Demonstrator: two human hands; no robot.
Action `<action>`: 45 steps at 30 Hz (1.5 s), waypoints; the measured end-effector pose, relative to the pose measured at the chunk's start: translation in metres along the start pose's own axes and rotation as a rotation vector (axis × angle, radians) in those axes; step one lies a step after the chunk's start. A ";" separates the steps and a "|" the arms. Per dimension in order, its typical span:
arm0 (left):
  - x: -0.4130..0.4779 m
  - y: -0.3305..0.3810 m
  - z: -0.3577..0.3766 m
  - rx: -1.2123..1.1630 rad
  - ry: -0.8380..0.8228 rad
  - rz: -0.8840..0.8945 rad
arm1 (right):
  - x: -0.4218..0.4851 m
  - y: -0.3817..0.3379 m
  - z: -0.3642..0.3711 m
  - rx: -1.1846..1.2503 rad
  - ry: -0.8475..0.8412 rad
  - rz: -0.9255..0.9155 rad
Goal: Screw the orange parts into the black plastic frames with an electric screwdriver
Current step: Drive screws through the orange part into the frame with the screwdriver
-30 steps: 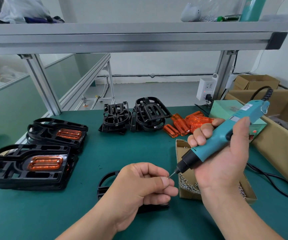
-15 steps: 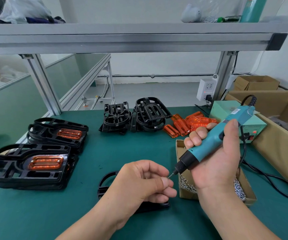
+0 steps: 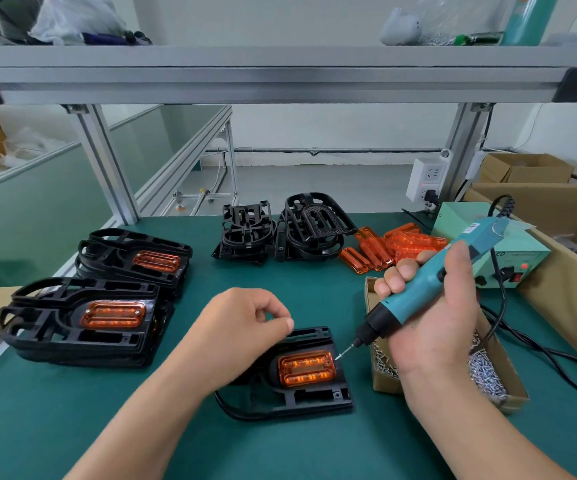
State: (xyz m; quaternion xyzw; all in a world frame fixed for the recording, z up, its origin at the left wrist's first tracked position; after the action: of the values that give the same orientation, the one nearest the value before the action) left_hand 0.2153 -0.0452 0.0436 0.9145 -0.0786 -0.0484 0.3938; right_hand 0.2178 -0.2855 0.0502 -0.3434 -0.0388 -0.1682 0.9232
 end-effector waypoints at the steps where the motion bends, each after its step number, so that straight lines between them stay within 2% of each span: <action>1: -0.001 0.000 0.002 0.073 -0.026 -0.001 | 0.002 0.003 -0.003 -0.007 -0.007 -0.006; 5: -0.006 0.011 0.012 0.382 -0.065 0.051 | 0.010 0.011 -0.008 -0.061 -0.042 -0.013; 12: -0.011 0.023 0.034 0.598 -0.144 0.204 | 0.014 0.015 -0.008 -0.135 -0.085 -0.039; 22: -0.009 0.018 0.040 0.650 -0.166 0.184 | 0.004 0.018 0.014 -0.225 -0.221 -0.069; 34: -0.007 0.014 0.042 0.648 -0.180 0.168 | -0.006 0.019 0.037 -0.443 -0.415 -0.189; 45: -0.008 0.016 0.041 0.627 -0.187 0.159 | -0.007 0.021 0.044 -0.547 -0.477 -0.215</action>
State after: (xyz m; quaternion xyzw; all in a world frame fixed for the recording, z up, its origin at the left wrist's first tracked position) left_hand 0.1999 -0.0835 0.0275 0.9738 -0.1965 -0.0746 0.0867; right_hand 0.2202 -0.2398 0.0692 -0.6006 -0.2421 -0.1837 0.7395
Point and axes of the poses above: each hand's wrist, its own x-axis towards the middle knuckle, its own z-axis out of the palm, y = z × x, the point moved 6 cm from there along x, towards the middle knuckle, and after that the axes turned 5 degrees about -y, right-handed, at the moved point
